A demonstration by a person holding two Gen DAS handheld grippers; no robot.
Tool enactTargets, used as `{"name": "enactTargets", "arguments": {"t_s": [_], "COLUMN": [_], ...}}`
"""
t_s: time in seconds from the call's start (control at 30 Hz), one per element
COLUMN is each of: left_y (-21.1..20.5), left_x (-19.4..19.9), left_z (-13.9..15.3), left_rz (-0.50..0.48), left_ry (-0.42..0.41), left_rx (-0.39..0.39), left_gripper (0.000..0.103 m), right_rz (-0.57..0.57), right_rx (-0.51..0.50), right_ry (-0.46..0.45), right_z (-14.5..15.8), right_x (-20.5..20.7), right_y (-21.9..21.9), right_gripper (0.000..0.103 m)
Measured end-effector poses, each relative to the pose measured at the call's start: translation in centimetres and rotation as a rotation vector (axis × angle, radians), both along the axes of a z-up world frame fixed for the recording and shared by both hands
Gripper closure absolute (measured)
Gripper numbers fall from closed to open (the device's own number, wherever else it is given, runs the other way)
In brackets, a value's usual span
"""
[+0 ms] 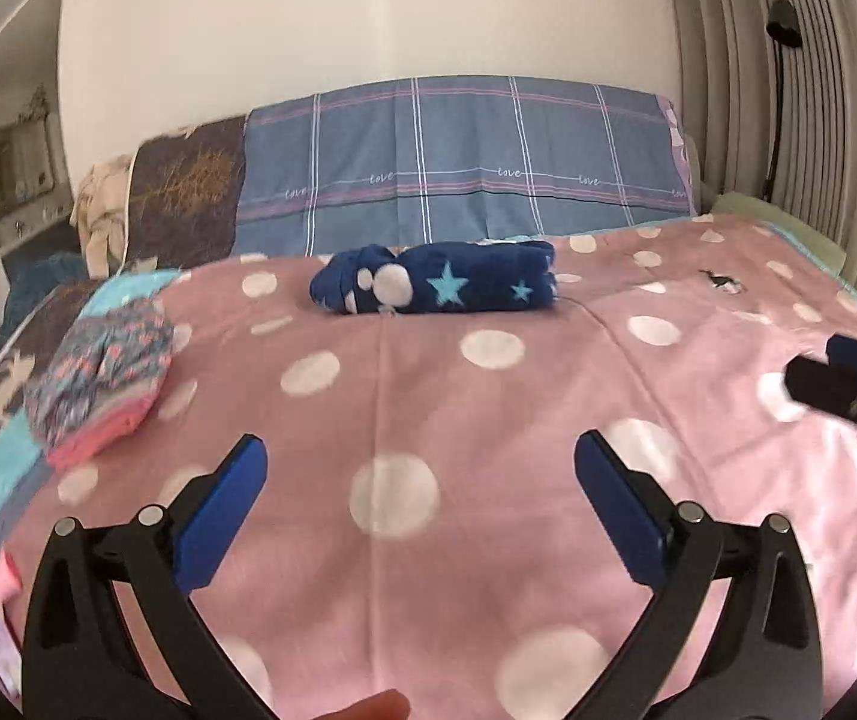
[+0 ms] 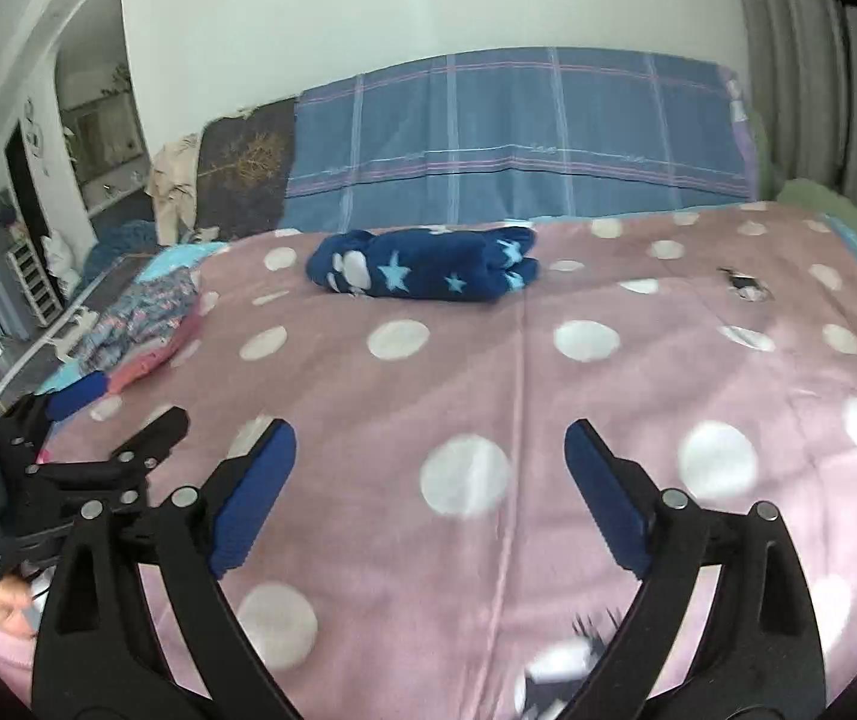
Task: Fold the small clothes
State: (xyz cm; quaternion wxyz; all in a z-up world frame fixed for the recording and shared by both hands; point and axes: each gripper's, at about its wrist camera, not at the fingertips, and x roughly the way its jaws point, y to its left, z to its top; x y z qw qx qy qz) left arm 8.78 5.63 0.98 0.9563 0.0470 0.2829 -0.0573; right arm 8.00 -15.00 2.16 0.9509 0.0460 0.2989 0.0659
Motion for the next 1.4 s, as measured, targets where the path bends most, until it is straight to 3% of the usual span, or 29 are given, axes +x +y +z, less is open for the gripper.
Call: {"name": "enactTargets", "arguments": {"t_s": [0.23, 0.4, 0.6, 1.03, 1.4], "left_y": [-0.9, -1.7, -2.1, -2.8, -2.9], "left_x": [-5.9, -7.4, -7.7, -7.3, -7.7], "left_z": [2.4, 2.8, 2.3, 1.4, 0.2], "left_rz": [0.031, 0.039, 0.045, 0.06, 0.076], "left_ry": [-0.03, -0.024, -0.004, 0.017, 0.053], "left_rx": [-0.02, -0.009, 0.008, 0.035, 0.076], "left_gripper": [0.001, 0.001, 0.001, 0.001, 0.001], "right_rz": [-0.055, -0.054, -0.082, -0.104, -0.069], "right_rx": [-0.04, -0.025, -0.084, -0.061, -0.15], "right_ry": [-0.05, -0.04, -0.057, -0.022, 0.022], "right_z": [0.7, 0.5, 0.4, -0.3, -2.5], "right_x": [-5.1, -6.7, -7.6, -7.9, -7.3], "right_y": [-0.5, -0.7, -0.1, -0.6, 0.0], "right_gripper": [0.008, 0.008, 0.008, 0.008, 0.008]}}
